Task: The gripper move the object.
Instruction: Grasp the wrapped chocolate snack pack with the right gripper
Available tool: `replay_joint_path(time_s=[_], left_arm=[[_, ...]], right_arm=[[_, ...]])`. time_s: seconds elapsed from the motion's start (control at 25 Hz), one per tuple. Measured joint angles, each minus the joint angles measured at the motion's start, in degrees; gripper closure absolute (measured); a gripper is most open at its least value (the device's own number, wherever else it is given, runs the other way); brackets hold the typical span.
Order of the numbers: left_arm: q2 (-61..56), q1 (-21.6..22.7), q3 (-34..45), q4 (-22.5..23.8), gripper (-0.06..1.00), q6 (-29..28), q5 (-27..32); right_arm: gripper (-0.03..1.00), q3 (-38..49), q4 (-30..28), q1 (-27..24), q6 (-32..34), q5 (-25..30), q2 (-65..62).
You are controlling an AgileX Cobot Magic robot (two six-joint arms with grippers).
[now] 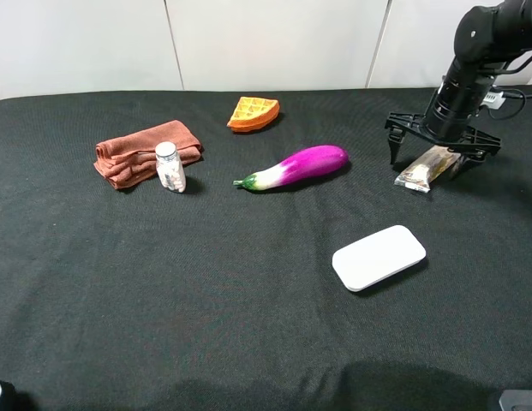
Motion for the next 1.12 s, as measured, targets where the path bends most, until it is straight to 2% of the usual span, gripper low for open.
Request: replay_joint_path(time_s=[0.88, 1.0, 1.12], left_arm=[[0.00, 0.00, 0.00, 0.00, -0.01, 0.00, 0.00], [0.00, 0.00, 0.00, 0.00, -0.01, 0.00, 0.00], [0.00, 0.00, 0.00, 0.00, -0.01, 0.00, 0.00]], right_arm=[[0.28, 0.00, -0.16, 0.00, 0.00, -0.04, 1.90], [0.34, 0.00, -0.16, 0.00, 0.00, -0.07, 1.90], [0.44, 0.00, -0.16, 0.00, 0.00, -0.11, 1.90]])
